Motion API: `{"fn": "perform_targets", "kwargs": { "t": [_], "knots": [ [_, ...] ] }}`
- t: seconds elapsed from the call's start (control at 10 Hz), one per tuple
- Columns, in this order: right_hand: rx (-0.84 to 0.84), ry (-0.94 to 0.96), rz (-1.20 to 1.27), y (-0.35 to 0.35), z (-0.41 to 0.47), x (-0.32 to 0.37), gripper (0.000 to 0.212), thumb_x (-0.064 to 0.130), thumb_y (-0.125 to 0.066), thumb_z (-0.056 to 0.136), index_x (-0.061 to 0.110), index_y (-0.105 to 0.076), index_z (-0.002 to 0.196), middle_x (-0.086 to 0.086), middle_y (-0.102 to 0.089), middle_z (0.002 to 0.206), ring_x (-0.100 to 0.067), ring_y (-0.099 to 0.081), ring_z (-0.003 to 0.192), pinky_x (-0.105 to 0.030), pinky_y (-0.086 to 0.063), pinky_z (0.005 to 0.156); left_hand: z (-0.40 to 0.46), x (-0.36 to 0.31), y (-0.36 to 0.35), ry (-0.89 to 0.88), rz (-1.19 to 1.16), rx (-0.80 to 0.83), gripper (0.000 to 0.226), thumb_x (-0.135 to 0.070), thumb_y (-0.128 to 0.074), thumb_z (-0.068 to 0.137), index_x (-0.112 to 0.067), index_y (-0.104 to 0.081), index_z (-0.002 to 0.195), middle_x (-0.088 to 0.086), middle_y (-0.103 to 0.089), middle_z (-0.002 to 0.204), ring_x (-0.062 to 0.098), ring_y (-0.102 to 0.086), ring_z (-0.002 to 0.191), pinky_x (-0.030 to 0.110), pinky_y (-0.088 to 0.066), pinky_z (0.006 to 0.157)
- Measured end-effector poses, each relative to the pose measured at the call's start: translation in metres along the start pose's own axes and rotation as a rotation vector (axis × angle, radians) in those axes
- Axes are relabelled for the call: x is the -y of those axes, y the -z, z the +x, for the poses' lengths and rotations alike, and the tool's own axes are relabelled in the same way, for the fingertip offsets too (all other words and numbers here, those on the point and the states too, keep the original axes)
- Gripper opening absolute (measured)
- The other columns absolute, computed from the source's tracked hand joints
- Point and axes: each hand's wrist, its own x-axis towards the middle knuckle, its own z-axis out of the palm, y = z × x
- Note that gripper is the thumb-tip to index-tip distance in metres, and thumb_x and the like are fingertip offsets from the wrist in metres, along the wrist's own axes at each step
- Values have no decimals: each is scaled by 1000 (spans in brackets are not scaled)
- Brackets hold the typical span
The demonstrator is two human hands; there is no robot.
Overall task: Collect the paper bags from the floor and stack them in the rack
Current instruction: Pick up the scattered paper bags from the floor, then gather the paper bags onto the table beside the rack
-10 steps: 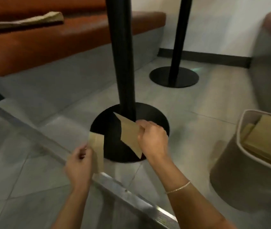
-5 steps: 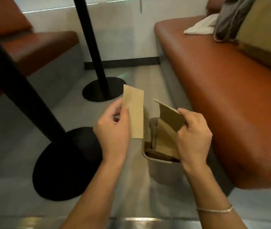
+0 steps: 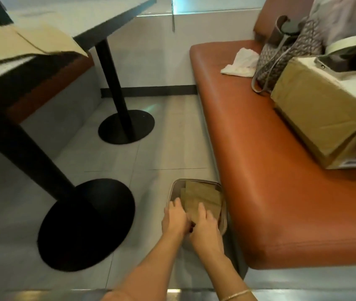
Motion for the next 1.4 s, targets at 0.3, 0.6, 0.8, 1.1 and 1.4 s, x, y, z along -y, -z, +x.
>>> {"fn": "perform_targets", "kwargs": {
  "t": [0.3, 0.6, 0.8, 1.1, 1.4],
  "knots": [
    [216, 255, -253, 129, -78, 82, 50, 19, -45, 93, 22, -31, 141, -7, -30, 142, -25, -28, 133, -34, -33, 105, -131, 14, 109, 50, -31, 52, 46, -27, -41, 97, -19, -33, 142, 2, -36, 145, 16, -39, 131, 22, -34, 104],
    [136, 544, -246, 247, -147, 196, 44, 25, -46, 93, 28, -41, 137, -1, -44, 137, -17, -38, 131, -25, -32, 106, -238, -41, 155, -88, -61, -51, 25, -30, -49, 94, -41, -52, 116, -13, -55, 124, -3, -53, 111, 10, -37, 95],
    [144, 514, -194, 270, -157, 258, 41, 27, -53, 93, 24, -47, 134, -1, -49, 135, -17, -46, 125, -28, -38, 104, -304, -3, 365, -136, -220, -331, 24, -31, -58, 88, -54, -55, 81, -24, -61, 96, -15, -56, 90, 1, -38, 89],
    [112, 380, -83, 243, -127, 325, 45, 27, -54, 93, 14, -46, 135, -6, -50, 135, -21, -48, 123, -26, -39, 98, -261, 64, 453, -105, -207, -350, 17, -33, -52, 93, -38, -56, 108, -22, -55, 91, -4, -53, 83, 13, -43, 82],
    [21, 78, -109, 221, -62, 380, 62, 44, -57, 88, 13, -37, 138, -7, -51, 134, -26, -44, 126, -32, -35, 103, -119, 87, 526, -150, -161, -262, 28, -31, -52, 93, -24, -58, 119, -8, -61, 112, 7, -55, 97, 21, -46, 87]
  ]
}}
